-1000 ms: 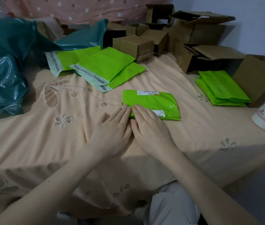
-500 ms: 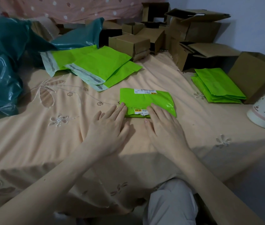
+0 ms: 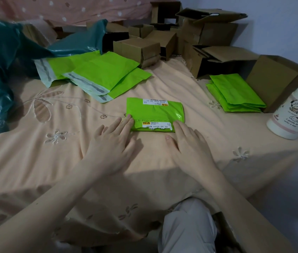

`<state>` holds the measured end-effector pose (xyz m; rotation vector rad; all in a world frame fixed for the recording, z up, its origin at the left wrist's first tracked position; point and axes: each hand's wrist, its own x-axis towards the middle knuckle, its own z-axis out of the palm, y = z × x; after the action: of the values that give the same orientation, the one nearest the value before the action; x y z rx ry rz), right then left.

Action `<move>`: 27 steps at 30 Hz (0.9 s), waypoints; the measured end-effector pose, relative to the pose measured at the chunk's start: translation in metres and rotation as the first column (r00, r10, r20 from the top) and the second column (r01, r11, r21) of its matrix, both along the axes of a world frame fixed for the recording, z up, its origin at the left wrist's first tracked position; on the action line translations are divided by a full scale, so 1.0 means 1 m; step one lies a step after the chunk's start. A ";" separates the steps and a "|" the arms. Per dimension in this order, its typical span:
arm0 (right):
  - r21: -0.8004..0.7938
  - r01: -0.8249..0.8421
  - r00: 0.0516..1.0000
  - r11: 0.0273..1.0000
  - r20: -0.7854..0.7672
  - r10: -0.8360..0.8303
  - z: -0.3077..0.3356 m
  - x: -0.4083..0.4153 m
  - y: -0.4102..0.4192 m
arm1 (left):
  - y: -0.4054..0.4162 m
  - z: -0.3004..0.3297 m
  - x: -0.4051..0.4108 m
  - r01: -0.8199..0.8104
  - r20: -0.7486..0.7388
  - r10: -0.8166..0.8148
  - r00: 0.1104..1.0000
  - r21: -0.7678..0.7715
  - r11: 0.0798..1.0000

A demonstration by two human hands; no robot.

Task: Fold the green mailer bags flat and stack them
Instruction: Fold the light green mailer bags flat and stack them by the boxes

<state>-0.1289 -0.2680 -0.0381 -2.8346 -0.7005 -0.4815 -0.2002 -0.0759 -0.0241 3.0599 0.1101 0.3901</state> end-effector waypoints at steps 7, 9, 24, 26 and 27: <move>-0.057 0.089 0.996 0.994 -0.016 -0.090 -0.002 0.000 -0.010 | 0.001 -0.002 0.001 -0.007 0.000 0.007 1.000 -0.049 0.999; -0.043 0.098 0.995 0.994 -0.018 -0.098 -0.002 -0.001 -0.010 | 0.001 -0.002 0.001 -0.013 -0.003 0.013 1.000 -0.064 0.998; 0.147 -0.171 0.976 0.974 -0.110 0.188 0.026 0.065 0.036 | -0.013 0.019 0.079 0.098 0.042 -0.090 0.995 -0.258 0.961; 0.107 -0.210 0.947 0.972 -0.225 0.229 0.017 0.073 0.043 | -0.011 0.016 0.089 0.056 -0.097 -0.084 0.992 -0.260 0.964; 0.109 -0.215 0.934 0.971 -0.268 0.237 0.013 0.076 0.044 | -0.010 0.015 0.091 0.050 -0.129 -0.088 0.988 -0.274 0.960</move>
<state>-0.0532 -0.2245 -0.0247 -2.6288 -0.9106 -0.0663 -0.1095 -0.0863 -0.0088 2.8077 0.0563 0.1403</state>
